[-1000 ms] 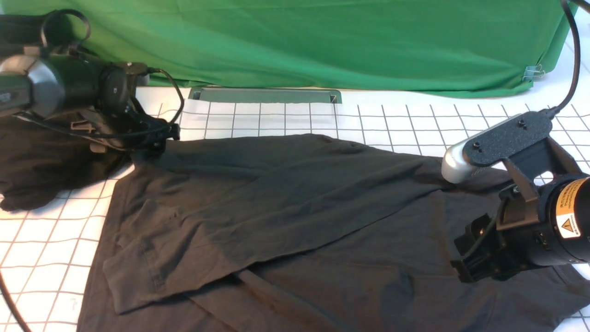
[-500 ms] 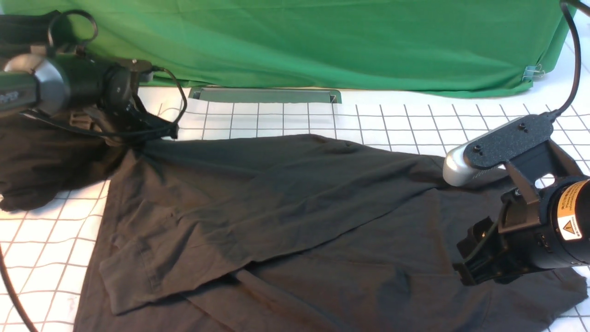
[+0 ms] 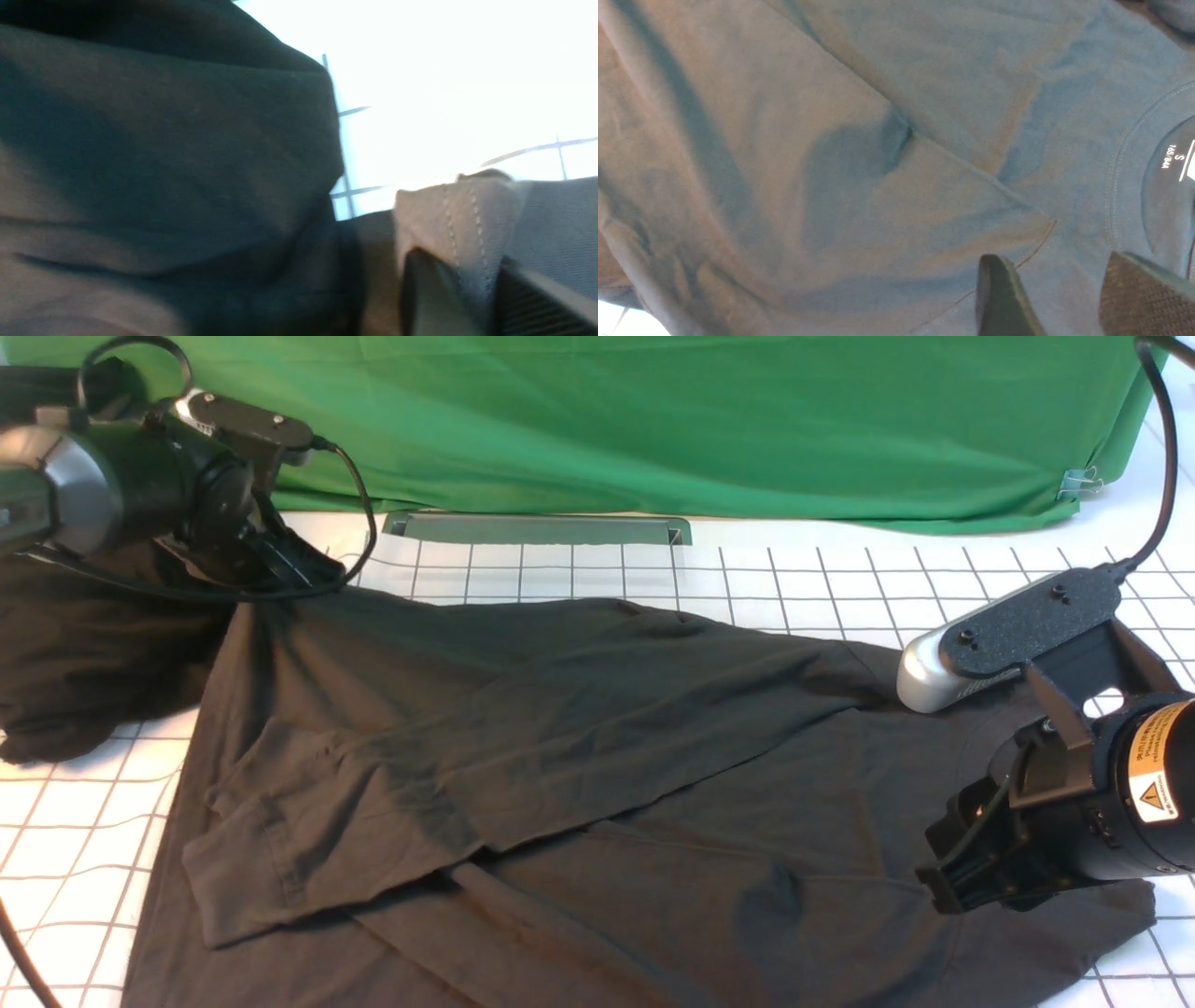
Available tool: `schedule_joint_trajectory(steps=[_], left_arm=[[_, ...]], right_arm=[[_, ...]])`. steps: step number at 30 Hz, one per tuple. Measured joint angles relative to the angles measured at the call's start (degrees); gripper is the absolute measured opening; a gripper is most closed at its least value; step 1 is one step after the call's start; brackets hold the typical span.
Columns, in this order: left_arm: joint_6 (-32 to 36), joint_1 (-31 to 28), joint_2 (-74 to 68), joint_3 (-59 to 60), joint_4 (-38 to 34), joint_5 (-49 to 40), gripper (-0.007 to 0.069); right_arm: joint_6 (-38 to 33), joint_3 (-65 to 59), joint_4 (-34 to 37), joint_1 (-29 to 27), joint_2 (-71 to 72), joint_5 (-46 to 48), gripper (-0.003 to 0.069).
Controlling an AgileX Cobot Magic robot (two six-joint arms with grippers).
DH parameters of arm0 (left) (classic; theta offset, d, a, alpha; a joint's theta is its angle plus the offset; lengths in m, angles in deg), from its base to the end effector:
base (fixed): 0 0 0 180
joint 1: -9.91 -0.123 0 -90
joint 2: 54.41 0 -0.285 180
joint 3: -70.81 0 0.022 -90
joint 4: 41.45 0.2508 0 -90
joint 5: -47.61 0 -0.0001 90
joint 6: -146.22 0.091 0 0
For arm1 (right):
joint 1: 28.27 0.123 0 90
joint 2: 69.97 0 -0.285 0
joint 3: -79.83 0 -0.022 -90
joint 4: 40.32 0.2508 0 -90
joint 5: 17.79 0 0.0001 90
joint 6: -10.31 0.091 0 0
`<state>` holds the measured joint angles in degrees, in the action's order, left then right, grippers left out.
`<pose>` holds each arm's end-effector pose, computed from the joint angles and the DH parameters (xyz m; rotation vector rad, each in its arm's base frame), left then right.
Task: Fold a long-sleeved shirt over a white checkered tablecloth.
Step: 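Grasp the near edge of the shirt at its hem and shoulder corners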
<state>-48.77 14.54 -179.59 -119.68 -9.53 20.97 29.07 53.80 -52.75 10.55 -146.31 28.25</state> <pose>0.4609 -0.0156 0.2057 0.2812 2.3881 0.3646 0.1883 0.1334 0.2916 -0.5807 2.4979 0.1250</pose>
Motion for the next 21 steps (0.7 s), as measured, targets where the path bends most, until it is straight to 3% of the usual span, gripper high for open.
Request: schedule_joint_trajectory(steps=[4,7,9,12,15,16,17,21], left_arm=[[0.0,0.0,2.37,0.0,1.3,-4.55,0.0391],[-1.17,0.0,5.18,-0.35,1.57,-8.08,0.0478],[-4.44,0.0,8.71,-1.67,-3.5,-12.56,0.0507],[-2.28,-0.06,11.73,-2.31,-12.79,-18.67,0.0468],[5.27,-0.06,16.1,-1.47,-24.01,-31.98,0.0255],[5.27,-0.06,16.37,-1.27,-24.36,-32.62,0.0238],[6.9,-0.06,18.88,1.01,-26.53,-36.85,0.0114],[8.6,-0.06,28.0,12.93,-29.49,-40.51,0.0007]], right_arm=[[0.19,0.0,1.29,0.0,0.0,0.0,0.0295],[0.19,0.0,2.06,0.0,0.0,0.0,0.0295],[0.19,0.0,2.34,0.0,0.0,0.0,0.0295],[0.14,0.0,2.78,0.0,0.0,-0.1,0.0295],[-0.23,0.0,4.01,0.0,0.0,-0.68,0.0295],[-0.23,0.0,4.08,0.0,0.0,-0.78,0.0295],[-0.29,0.0,4.21,0.0,0.0,-1.17,0.0295],[-0.38,0.0,5.05,0.0,0.0,-2.86,0.0295]])
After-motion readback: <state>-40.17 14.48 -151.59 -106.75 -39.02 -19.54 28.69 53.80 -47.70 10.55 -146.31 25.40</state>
